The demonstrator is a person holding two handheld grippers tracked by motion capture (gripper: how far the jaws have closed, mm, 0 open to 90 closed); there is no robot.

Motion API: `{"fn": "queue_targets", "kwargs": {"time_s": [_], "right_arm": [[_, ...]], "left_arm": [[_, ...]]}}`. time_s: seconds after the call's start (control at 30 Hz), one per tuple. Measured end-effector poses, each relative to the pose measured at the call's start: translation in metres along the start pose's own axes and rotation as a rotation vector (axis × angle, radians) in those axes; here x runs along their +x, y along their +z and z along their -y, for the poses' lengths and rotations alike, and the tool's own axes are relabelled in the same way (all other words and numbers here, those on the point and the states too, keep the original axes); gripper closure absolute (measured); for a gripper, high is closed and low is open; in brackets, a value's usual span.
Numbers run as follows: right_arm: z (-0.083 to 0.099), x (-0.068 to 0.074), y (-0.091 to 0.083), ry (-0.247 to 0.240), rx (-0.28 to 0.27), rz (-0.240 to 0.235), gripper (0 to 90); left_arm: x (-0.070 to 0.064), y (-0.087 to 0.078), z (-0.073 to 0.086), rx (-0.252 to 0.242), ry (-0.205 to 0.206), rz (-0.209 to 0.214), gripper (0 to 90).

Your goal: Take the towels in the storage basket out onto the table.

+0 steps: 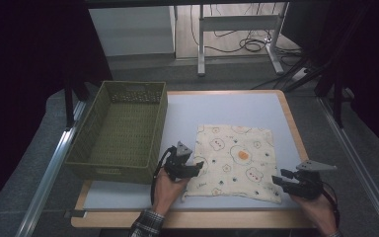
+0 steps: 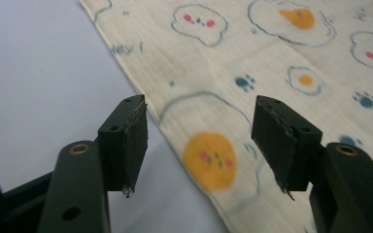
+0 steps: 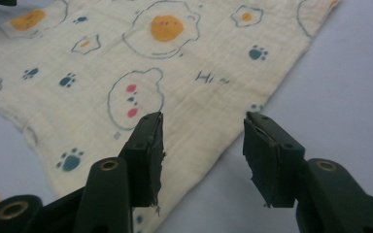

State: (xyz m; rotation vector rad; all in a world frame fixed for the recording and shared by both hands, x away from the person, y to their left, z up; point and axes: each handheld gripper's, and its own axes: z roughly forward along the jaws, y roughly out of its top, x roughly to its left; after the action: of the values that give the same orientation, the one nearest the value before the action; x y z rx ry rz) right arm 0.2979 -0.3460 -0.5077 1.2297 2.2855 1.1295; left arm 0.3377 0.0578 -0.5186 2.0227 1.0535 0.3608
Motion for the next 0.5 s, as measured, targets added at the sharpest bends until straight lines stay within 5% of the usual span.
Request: {"fn": "queue_targets", "kwargs": {"time_s": [0.27,0.5], "right_arm": [[-0.013,-0.017,0.011,0.037,-0.028,0.041,47.0],[-0.026,-0.033,0.030,0.049,-0.011,0.040,47.1]], "left_arm": [[0.018,0.022,-0.023,0.004,-0.008,-0.020,36.6],[0.028,0.046,-0.040,0.019,0.021,-0.051,48.8]]}}
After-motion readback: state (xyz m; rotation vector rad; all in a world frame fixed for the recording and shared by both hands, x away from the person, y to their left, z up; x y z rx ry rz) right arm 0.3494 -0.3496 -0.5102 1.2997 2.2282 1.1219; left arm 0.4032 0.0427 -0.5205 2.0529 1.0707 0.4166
